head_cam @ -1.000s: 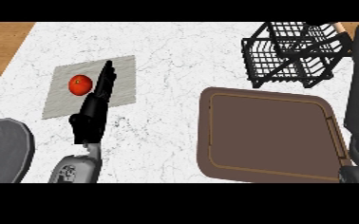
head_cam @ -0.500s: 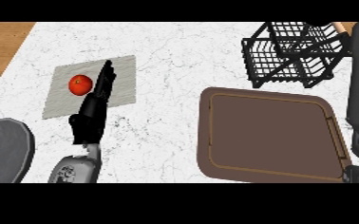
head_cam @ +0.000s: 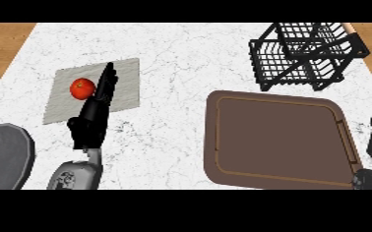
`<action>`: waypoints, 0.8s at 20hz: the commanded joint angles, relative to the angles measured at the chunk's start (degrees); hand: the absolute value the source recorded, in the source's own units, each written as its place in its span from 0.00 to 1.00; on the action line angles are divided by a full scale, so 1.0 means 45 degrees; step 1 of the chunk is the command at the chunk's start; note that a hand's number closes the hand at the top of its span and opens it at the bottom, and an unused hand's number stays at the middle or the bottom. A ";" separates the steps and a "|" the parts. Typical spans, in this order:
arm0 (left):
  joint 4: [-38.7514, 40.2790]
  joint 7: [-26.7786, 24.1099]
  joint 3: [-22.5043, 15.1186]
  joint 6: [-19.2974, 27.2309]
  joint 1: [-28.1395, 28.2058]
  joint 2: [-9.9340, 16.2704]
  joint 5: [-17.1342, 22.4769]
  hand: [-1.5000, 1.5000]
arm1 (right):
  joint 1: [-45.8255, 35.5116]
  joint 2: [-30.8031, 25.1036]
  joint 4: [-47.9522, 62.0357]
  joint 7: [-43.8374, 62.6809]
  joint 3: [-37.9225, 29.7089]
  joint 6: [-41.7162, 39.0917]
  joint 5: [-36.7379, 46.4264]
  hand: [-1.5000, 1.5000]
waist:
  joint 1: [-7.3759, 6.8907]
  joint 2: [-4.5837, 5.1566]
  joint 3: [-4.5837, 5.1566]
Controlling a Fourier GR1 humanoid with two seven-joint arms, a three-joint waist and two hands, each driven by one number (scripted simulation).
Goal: Pick the cupcake from the tray and place it in the tiered basket
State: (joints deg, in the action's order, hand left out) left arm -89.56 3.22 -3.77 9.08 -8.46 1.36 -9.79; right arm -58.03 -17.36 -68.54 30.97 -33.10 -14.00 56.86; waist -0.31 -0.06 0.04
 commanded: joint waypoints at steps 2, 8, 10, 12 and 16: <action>0.0896 -0.0063 0.0631 0.0051 -0.1001 0.0228 0.0097 0.50 | 0.0753 -0.0319 -0.1088 0.0567 -0.0949 0.1056 -0.0535 0.00 | 0.0235 0.0014 -0.0008; 0.0291 -0.0329 0.0317 0.0143 0.0250 0.0083 -0.0012 0.50 | 0.2152 -0.1761 -0.2750 0.1215 -0.3635 -0.0533 -0.2808 0.00 | 0.0399 -0.0080 -0.0017; 0.0037 -0.0079 0.0046 0.0183 0.0226 -0.0094 -0.0117 0.50 | 0.2621 -0.1930 -0.3431 0.1065 -0.4437 -0.0880 -0.3796 0.00 | 0.0367 -0.0088 -0.0018; -0.0233 0.0239 0.0576 0.0020 0.0080 0.0307 0.0207 0.50 | 0.3694 -0.2610 -0.3748 0.0537 -0.5517 -0.1698 -0.4749 0.00 | 0.0435 -0.0104 -0.0022; -0.0341 -0.0159 0.0186 0.0126 0.0796 -0.0066 0.0124 0.50 | 0.6125 -0.3060 -0.4996 -0.0224 -0.7443 -0.3729 -0.6599 0.00 | 0.0682 -0.0164 -0.0021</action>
State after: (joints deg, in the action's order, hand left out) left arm -89.71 2.20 -2.46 9.40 -6.62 1.77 -9.48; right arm -38.75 -29.18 -85.71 31.94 -59.32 -23.95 34.19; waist 1.97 -0.55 -0.04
